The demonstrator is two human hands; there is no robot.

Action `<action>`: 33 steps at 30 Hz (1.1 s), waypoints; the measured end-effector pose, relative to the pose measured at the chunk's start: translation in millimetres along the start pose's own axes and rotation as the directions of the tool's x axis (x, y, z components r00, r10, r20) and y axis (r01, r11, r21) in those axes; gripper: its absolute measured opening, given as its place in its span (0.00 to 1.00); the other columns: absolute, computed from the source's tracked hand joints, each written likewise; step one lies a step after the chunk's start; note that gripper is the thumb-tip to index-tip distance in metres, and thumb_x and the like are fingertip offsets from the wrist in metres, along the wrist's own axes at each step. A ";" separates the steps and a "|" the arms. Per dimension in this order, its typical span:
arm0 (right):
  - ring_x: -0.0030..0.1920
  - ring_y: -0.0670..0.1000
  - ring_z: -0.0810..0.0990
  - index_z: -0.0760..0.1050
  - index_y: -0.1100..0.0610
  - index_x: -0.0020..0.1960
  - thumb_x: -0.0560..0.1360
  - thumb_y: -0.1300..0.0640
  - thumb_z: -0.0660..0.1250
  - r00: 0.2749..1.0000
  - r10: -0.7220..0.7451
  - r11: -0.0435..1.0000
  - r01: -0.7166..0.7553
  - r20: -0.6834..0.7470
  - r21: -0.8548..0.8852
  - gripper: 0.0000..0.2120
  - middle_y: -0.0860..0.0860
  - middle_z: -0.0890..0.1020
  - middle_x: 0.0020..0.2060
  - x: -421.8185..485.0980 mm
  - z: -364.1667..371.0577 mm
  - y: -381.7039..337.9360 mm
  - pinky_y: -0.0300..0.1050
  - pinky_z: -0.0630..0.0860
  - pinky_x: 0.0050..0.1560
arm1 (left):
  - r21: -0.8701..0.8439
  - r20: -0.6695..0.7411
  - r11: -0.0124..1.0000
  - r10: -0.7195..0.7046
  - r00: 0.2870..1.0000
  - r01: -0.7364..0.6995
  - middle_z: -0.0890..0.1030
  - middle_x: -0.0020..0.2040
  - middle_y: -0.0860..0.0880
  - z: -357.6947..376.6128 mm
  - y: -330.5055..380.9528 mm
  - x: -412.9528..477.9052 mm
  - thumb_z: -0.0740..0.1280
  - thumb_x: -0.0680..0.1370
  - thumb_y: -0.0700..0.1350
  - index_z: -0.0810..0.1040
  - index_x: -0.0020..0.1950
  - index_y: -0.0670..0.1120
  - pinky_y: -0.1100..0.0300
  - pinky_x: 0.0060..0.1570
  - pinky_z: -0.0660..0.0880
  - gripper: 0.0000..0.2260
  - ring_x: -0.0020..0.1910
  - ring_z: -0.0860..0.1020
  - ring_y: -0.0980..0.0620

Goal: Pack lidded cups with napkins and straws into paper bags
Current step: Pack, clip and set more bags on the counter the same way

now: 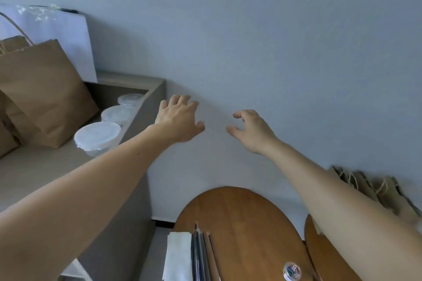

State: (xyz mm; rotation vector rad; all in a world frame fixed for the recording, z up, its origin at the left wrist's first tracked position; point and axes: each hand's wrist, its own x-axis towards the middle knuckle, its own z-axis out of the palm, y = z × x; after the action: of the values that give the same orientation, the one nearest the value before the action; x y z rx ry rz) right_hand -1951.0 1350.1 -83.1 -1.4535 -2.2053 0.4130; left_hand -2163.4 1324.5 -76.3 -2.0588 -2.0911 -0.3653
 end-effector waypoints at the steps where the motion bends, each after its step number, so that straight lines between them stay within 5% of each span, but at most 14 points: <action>1: 0.69 0.53 0.70 0.67 0.57 0.72 0.78 0.46 0.66 1.000 0.028 0.999 -0.028 0.012 -0.024 0.27 0.53 0.67 0.72 -12.9 -4.6 20.4 0.48 0.67 0.69 | -0.005 0.032 1.000 0.024 0.999 -0.024 0.60 0.78 0.46 9.4 20.1 -4.0 0.60 0.77 0.62 0.62 0.77 0.50 0.45 0.71 0.58 0.31 0.76 0.56 0.44; 15: 0.70 0.51 0.69 0.63 0.53 0.75 0.78 0.41 0.62 0.869 0.487 0.873 -0.481 0.087 -0.082 0.30 0.50 0.66 0.73 -138.1 -41.5 221.2 0.43 0.67 0.62 | -0.181 0.310 0.916 0.399 0.863 -0.359 0.59 0.78 0.47 117.1 221.7 8.0 0.58 0.79 0.60 0.61 0.77 0.49 0.46 0.73 0.58 0.29 0.77 0.56 0.45; 21: 0.63 0.54 0.74 0.66 0.56 0.73 0.79 0.41 0.61 0.754 0.657 0.748 -0.649 0.013 -0.138 0.28 0.53 0.74 0.67 -175.9 -48.3 286.4 0.52 0.73 0.61 | -0.301 0.374 0.858 0.507 0.776 -0.416 0.61 0.77 0.47 154.8 284.7 9.7 0.59 0.80 0.59 0.61 0.77 0.49 0.46 0.73 0.59 0.29 0.76 0.58 0.45; 29: 0.37 0.51 0.77 0.76 0.60 0.52 0.78 0.45 0.63 0.693 0.721 0.689 -0.720 -0.021 -0.086 0.18 0.52 0.79 0.40 -161.6 -50.3 397.7 0.45 0.70 0.34 | -0.333 0.442 0.886 0.449 0.776 -0.322 0.62 0.77 0.48 202.4 334.4 35.9 0.59 0.80 0.58 0.59 0.78 0.50 0.47 0.73 0.59 0.29 0.75 0.59 0.45; 33: 0.39 0.55 0.77 0.70 0.57 0.47 0.77 0.44 0.61 0.677 0.735 0.671 -0.717 0.038 -0.187 0.15 0.52 0.76 0.42 -132.1 -47.6 455.4 0.46 0.69 0.33 | -0.279 0.508 0.931 0.349 0.788 -0.233 0.62 0.77 0.48 223.1 353.6 52.9 0.60 0.80 0.58 0.58 0.78 0.50 0.47 0.72 0.60 0.29 0.75 0.60 0.45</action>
State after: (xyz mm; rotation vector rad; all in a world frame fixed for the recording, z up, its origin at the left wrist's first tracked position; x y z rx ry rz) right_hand -1526.9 1408.6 -292.5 -2.4478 -1.6476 0.5896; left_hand -1802.2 1445.1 -256.8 -2.8390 -2.0037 0.0918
